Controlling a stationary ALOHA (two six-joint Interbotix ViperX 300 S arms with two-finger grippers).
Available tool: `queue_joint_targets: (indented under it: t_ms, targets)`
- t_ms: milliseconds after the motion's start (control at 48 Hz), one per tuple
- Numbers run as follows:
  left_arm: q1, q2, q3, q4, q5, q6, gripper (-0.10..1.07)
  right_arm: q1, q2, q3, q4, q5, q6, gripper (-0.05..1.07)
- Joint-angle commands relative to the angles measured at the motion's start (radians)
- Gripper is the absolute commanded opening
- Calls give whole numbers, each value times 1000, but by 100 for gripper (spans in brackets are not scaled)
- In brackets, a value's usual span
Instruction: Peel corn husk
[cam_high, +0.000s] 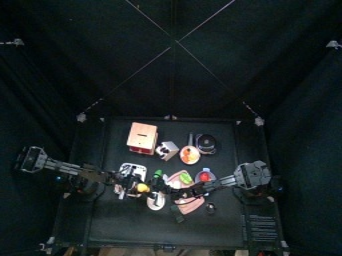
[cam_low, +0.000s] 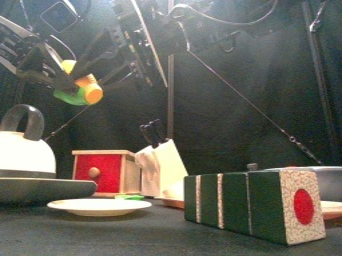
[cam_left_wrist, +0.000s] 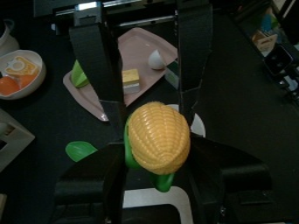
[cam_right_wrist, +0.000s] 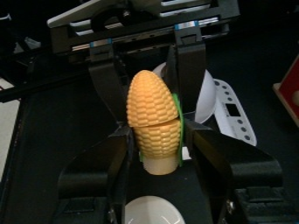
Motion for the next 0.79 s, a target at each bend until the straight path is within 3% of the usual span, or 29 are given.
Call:
queue_joint_targets:
  t_ms: [0, 271, 771]
  targets:
    - [3, -3, -21, -2, -20, 2, 76, -9, -32, -12, 3, 6, 2, 57]
    - [37, -3, -20, -2, -25, 2, 74, -9, -64, 21, 6, 41, 3, 56]
    - [61, -5, -18, -2, -61, 2, 56, -3, -98, 63, 28, 100, 5, 56]
